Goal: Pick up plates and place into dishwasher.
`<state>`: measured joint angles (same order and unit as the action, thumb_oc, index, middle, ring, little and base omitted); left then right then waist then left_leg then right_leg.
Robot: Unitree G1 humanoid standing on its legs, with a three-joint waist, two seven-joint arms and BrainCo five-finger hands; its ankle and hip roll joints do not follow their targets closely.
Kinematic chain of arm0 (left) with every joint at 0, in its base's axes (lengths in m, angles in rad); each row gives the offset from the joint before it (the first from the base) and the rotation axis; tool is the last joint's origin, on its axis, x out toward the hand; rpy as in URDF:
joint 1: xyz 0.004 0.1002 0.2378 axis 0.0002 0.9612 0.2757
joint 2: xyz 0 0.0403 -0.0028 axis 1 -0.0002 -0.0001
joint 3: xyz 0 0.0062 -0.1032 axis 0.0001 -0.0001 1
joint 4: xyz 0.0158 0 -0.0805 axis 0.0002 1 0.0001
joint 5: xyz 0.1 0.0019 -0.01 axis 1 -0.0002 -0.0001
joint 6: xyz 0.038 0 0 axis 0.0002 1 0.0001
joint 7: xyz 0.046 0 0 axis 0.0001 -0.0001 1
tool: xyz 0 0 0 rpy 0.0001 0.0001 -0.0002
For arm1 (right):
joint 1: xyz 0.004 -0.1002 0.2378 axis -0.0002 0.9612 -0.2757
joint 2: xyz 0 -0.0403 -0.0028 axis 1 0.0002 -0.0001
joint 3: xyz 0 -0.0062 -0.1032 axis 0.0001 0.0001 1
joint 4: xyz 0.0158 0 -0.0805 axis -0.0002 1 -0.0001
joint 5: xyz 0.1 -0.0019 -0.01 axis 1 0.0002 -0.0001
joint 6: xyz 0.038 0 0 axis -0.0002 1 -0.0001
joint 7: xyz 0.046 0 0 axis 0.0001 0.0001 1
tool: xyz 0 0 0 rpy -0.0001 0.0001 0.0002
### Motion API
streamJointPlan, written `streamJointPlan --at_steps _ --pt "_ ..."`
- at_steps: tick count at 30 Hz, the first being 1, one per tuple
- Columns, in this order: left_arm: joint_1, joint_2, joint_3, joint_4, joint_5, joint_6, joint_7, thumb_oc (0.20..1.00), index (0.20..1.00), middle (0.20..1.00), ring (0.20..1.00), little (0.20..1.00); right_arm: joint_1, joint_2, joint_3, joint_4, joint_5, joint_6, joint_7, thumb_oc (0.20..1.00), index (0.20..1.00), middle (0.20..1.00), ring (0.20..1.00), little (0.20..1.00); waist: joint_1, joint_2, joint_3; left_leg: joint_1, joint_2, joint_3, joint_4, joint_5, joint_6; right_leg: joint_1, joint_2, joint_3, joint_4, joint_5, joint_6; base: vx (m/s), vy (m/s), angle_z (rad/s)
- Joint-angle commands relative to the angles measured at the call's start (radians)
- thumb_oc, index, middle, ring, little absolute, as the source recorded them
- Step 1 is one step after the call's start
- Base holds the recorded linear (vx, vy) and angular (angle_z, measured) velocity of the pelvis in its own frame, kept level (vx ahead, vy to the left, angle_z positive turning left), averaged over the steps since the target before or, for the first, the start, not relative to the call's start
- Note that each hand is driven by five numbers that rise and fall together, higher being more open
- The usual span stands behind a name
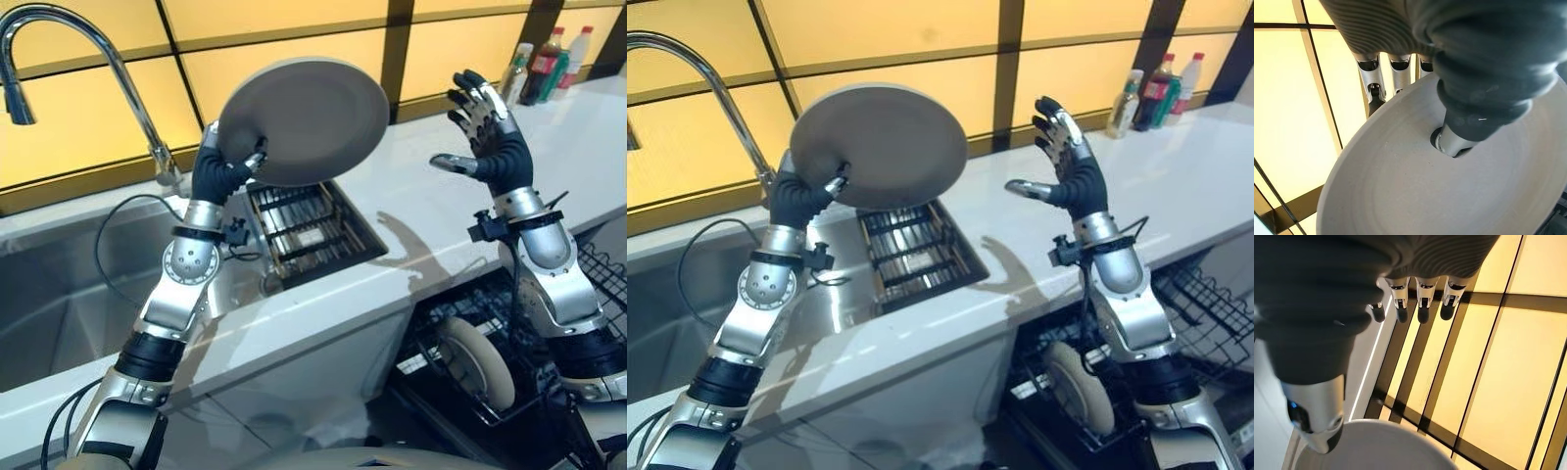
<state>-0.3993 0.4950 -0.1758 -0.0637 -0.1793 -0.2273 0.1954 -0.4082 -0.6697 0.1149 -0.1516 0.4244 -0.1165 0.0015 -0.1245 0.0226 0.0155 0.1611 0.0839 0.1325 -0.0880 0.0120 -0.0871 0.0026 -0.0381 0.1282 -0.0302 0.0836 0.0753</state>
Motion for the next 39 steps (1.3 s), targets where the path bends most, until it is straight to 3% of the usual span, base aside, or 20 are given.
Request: streamJointPlan --at_steps 1,13,21,29,35,36,37,38,39 --pt "-0.089 0.022 -0.026 -0.008 -0.036 -0.027 0.0 0.2 0.2 0.2 0.2 0.2 -0.1 -0.024 0.037 -0.015 -0.012 0.042 0.055 1.0 1.0 1.0 1.0 1.0 0.011 -0.039 -0.037 -0.086 -0.069 -0.069 0.048 -0.045 0.072 0.0 -0.027 -0.073 0.071 -0.07 0.065 0.0 0.0 0.0" --pt "-0.112 -0.024 -0.074 0.007 -0.047 -0.026 -0.031 0.2 0.2 0.2 0.2 0.2 -0.224 0.052 0.154 0.02 0.037 0.203 0.078 1.0 1.0 1.0 1.0 1.0 0.034 -0.046 -0.043 -0.081 -0.072 -0.084 0.047 -0.048 0.073 0.012 -0.03 -0.083 0.066 -0.072 0.061 0.0 -0.001 0.0" --pt "-0.109 -0.052 -0.09 0.0 -0.064 -0.044 -0.059 0.2 0.2 0.2 0.2 0.2 -0.267 0.116 0.162 0.043 0.085 0.254 0.014 1.0 1.0 1.0 1.0 1.0 0.047 -0.051 -0.046 -0.088 -0.072 -0.093 0.047 -0.042 0.073 0.009 -0.032 -0.09 0.062 -0.061 0.058 0.0 -0.001 0.03" --pt "-0.103 -0.055 -0.101 -0.012 -0.031 -0.03 -0.071 0.2 0.2 0.2 0.2 0.2 -0.277 0.15 0.16 0.026 0.168 0.285 0.034 1.0 1.0 1.0 1.0 1.0 0.054 -0.051 -0.047 -0.088 -0.074 -0.095 0.043 -0.042 0.075 0.009 -0.035 -0.092 0.06 -0.061 0.06 0.0 0.001 0.03" --pt "-0.096 -0.066 -0.11 0.002 -0.039 -0.026 -0.074 0.2 0.2 0.2 0.2 0.2 -0.269 0.175 0.167 0.014 0.236 0.273 0.053 1.0 1.0 1.0 1.0 1.0 0.053 -0.052 -0.045 -0.086 -0.074 -0.089 0.044 -0.044 0.076 0.008 -0.039 -0.092 0.058 -0.058 0.062 0.0 0.0 0.0" --pt "-0.09 -0.07 -0.109 0.005 -0.043 -0.028 -0.077 0.2 0.2 0.2 0.2 0.2 -0.268 0.18 0.163 0.009 0.249 0.269 0.056 0.94 0.94 0.94 0.94 0.94 0.053 -0.052 -0.046 -0.086 -0.073 -0.088 0.044 -0.044 0.076 0.008 -0.039 -0.092 0.057 -0.057 0.063 0.0 0.0 0.0" --pt "-0.086 -0.071 -0.108 0.008 -0.046 -0.031 -0.079 0.2 0.2 0.2 0.2 0.2 -0.266 0.183 0.16 0.004 0.256 0.269 0.057 0.655 0.655 0.655 0.655 0.655 0.053 -0.053 -0.046 -0.085 -0.073 -0.087 0.044 -0.044 0.076 0.008 -0.04 -0.091 0.056 -0.056 0.063 0.0 0.0 0.0" --pt "-0.078 -0.072 -0.105 0.012 -0.053 -0.035 -0.085 0.2 0.2 0.2 0.2 0.2 -0.268 0.187 0.157 0.001 0.27 0.266 0.058 0.2 0.2 0.2 0.2 0.2 0.054 -0.053 -0.046 -0.085 -0.073 -0.085 0.045 -0.044 0.076 0.008 -0.04 -0.09 0.055 -0.054 0.064 0.0 0.0 0.0" --pt "-0.07 -0.075 -0.103 0.015 -0.053 -0.04 -0.086 0.2 0.2 0.2 0.2 0.2 -0.263 0.191 0.152 -0.008 0.274 0.266 0.065 0.2 0.2 0.2 0.2 0.2 0.053 -0.053 -0.046 -0.085 -0.072 -0.084 0.045 -0.045 0.076 0.006 -0.04 -0.088 0.056 -0.055 0.064 0.0 0.0 0.0"
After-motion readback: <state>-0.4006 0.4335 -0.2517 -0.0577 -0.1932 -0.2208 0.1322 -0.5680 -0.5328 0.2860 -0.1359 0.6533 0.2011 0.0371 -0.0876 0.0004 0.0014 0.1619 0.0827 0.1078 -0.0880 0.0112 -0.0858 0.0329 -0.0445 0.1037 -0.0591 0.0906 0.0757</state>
